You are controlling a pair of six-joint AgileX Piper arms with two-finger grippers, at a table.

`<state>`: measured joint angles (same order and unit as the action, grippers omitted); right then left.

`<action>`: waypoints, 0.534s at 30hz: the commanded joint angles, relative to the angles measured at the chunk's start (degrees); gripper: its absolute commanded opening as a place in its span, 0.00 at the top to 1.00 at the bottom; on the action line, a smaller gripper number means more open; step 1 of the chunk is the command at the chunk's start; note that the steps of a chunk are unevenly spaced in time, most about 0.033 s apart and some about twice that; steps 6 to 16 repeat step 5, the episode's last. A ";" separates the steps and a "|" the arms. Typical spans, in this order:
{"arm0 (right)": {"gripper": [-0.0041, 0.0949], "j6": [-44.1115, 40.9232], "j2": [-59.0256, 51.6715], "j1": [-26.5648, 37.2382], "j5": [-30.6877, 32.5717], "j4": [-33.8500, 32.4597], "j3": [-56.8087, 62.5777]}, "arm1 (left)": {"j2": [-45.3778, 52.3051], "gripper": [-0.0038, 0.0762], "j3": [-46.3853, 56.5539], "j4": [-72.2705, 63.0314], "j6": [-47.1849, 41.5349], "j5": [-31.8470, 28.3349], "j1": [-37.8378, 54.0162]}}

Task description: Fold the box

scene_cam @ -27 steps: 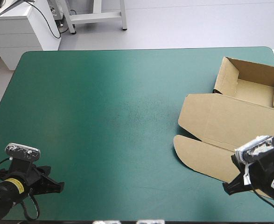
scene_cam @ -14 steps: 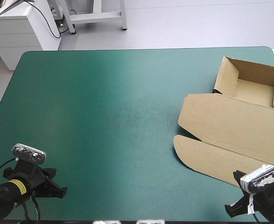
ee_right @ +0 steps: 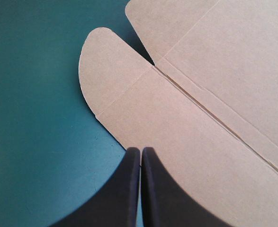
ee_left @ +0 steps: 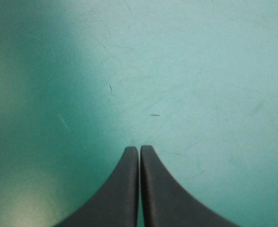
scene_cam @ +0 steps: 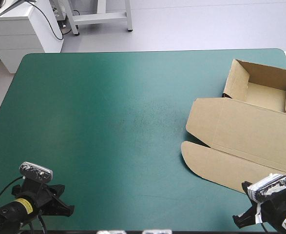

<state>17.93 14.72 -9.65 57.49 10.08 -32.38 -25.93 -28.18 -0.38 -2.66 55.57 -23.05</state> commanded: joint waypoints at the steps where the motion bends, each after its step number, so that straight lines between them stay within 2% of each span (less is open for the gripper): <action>1: 0.96 0.46 0.64 0.01 -3.78 0.37 -0.21 | 1.17 0.96 -1.32 -0.52 -0.07 -4.40 -0.15; 16: 0.96 0.46 0.64 0.01 -3.78 0.58 2.28 | 1.28 0.96 -1.32 -0.52 -0.07 -3.86 -0.15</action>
